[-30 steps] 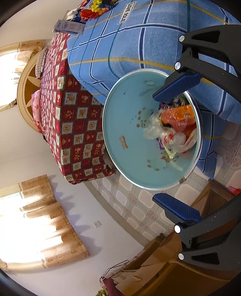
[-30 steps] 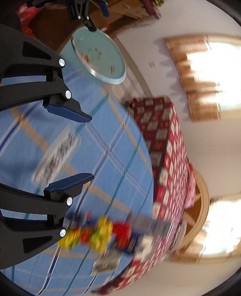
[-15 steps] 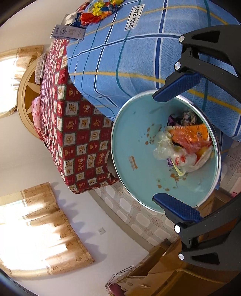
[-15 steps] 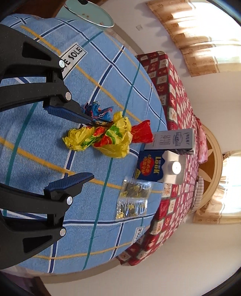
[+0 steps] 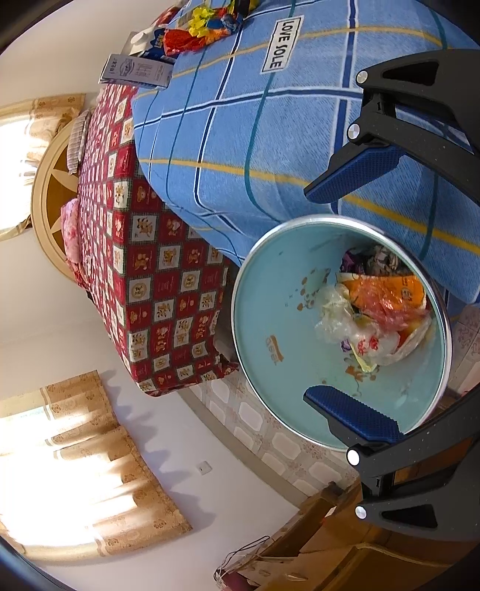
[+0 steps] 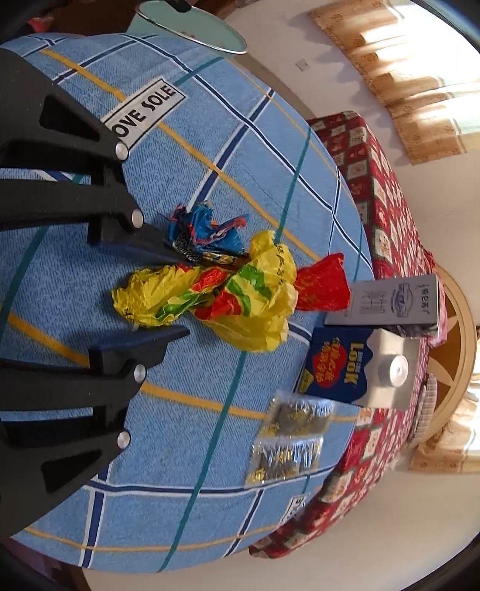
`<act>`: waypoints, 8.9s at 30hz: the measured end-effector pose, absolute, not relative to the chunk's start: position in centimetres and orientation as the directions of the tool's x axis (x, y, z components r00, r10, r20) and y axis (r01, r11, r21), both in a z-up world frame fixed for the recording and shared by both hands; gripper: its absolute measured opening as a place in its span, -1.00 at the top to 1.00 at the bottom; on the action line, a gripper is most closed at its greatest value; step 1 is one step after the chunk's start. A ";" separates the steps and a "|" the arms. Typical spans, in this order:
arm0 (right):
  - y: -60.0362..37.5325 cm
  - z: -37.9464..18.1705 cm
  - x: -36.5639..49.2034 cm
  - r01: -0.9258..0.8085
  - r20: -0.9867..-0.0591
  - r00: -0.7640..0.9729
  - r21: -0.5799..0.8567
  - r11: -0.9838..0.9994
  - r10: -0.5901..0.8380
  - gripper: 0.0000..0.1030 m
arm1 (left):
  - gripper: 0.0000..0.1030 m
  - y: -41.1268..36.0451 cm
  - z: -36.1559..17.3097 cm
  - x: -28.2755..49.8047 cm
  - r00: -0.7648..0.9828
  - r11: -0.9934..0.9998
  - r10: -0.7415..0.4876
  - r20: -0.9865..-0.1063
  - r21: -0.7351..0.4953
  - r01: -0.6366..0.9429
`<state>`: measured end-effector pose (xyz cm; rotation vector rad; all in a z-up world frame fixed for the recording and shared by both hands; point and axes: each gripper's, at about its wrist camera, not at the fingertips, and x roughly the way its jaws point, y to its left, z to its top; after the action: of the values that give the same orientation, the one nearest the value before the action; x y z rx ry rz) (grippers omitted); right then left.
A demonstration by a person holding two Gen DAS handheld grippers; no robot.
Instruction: Collect trash
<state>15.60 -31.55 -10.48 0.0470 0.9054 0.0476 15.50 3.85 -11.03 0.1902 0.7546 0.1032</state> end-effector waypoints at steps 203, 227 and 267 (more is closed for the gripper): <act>-2.0 -5.7 12.2 -0.522 -0.622 0.710 -0.149 0.840 0.331 0.41 | 0.44 17.0 -9.4 10.2 0.712 0.968 0.242 -0.659 0.218 -0.128; 0.6 -5.4 12.2 -0.560 -0.618 0.697 -0.154 0.814 0.362 0.41 | 0.44 18.9 -9.1 10.2 0.703 0.960 0.274 -0.656 0.225 -0.164; -10.3 -0.4 6.1 -0.366 -0.454 0.842 -0.083 0.927 0.292 -0.57 | -0.73 10.3 -2.0 5.8 0.876 0.988 0.100 -0.471 0.151 -0.032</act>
<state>6.07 -10.34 -0.38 -0.1693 0.4518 0.3490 5.78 10.26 -2.00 0.1406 0.4981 0.0690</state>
